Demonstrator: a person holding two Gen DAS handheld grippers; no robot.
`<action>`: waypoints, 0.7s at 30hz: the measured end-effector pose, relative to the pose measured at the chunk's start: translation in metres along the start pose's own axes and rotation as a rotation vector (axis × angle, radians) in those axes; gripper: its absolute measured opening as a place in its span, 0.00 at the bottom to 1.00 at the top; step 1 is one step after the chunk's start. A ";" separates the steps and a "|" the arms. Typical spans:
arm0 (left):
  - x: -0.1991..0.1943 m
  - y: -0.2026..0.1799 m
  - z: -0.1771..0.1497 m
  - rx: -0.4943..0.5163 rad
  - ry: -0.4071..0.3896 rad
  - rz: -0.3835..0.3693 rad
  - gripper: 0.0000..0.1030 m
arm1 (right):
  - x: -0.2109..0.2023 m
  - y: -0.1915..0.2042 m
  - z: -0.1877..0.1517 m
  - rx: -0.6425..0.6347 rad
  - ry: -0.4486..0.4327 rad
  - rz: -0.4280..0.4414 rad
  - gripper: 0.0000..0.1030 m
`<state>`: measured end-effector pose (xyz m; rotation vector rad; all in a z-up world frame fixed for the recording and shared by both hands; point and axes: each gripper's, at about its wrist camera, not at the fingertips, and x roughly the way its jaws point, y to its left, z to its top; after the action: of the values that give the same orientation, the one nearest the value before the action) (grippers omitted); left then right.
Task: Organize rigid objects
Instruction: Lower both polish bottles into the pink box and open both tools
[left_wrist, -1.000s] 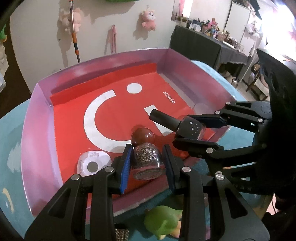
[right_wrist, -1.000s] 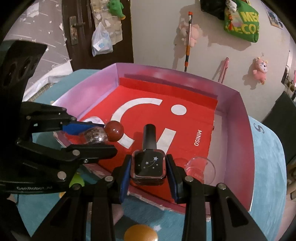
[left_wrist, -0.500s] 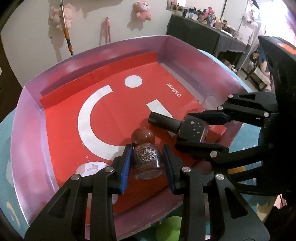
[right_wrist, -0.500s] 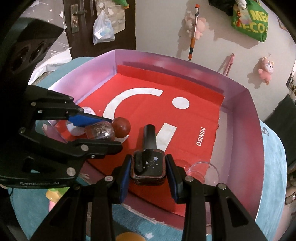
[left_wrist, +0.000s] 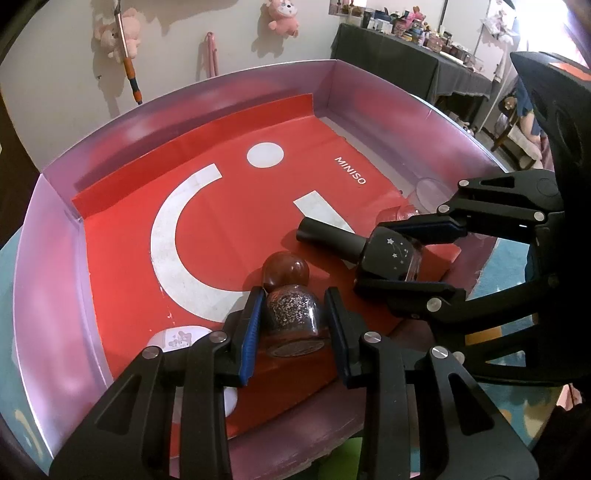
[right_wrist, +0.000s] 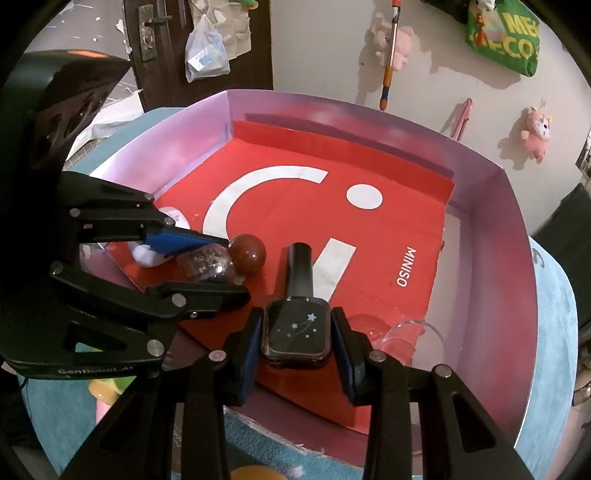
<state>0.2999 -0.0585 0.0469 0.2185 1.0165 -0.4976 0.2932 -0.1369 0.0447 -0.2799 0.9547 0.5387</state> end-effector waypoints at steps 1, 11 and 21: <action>0.000 0.000 0.000 0.000 -0.002 0.002 0.30 | 0.000 0.000 0.000 0.000 0.002 0.001 0.37; 0.000 -0.001 -0.001 0.007 -0.003 0.008 0.30 | 0.002 0.000 0.001 -0.003 0.013 0.002 0.37; -0.001 -0.001 0.000 -0.003 -0.003 0.002 0.31 | 0.003 0.001 0.001 -0.004 0.015 0.003 0.37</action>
<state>0.2988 -0.0591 0.0474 0.2159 1.0144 -0.4937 0.2948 -0.1348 0.0426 -0.2863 0.9685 0.5423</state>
